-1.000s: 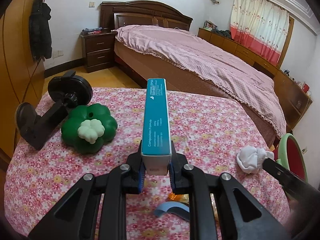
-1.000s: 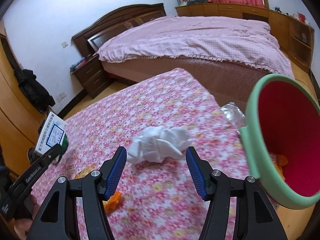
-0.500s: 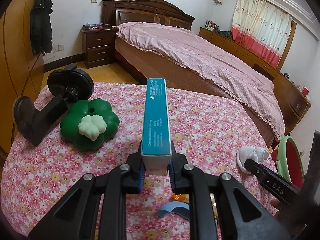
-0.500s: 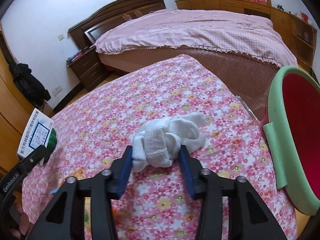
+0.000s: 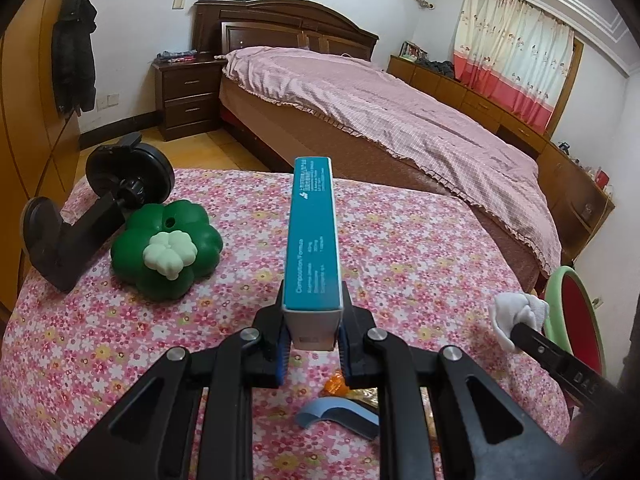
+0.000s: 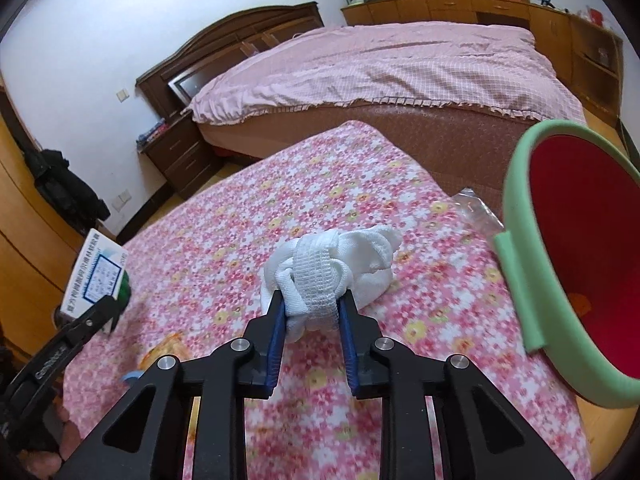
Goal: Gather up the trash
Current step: 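Carry the teal box and white sock with both tools over the red bucket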
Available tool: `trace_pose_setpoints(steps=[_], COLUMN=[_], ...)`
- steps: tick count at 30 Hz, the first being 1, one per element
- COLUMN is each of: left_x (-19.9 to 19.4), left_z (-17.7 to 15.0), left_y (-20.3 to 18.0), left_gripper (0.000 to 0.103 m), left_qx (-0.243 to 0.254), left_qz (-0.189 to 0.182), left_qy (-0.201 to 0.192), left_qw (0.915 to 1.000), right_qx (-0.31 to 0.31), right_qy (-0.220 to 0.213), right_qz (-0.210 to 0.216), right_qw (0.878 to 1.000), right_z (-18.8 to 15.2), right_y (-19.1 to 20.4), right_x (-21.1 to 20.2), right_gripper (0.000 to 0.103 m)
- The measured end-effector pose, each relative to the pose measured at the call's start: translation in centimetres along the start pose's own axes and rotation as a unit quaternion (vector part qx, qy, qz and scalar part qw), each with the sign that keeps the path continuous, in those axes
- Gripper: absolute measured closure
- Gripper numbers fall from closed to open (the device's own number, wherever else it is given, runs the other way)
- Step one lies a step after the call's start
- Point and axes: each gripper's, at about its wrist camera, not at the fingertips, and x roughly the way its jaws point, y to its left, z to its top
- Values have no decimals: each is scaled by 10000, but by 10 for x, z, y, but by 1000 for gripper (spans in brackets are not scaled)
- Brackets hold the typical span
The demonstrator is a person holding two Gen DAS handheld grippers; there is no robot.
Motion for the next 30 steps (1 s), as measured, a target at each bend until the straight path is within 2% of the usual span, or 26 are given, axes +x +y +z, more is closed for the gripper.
trace_pose_setpoints(steps=[7,14,30], left_x=[-13,-28,-59], left_z=[-2,-5,-23], left_y=[-9,-27,-99], left_gripper=[84,84,84], left_qx=[84,234,913], left_qz=[-201,-586,-1223], left_qy=[-119,-218,-153], left_qw=[9997,9978,9882], right_qx=[131,303,886], right_qy=[-241,-517,-1152], right_qz=[-31,-117,-431], right_qw=[9996,9981,9884], right_z=[-6,-16,-34], right_y=[-9,-25,-79], right_x=[-35,-72,-147], right_gripper=[78,78,78])
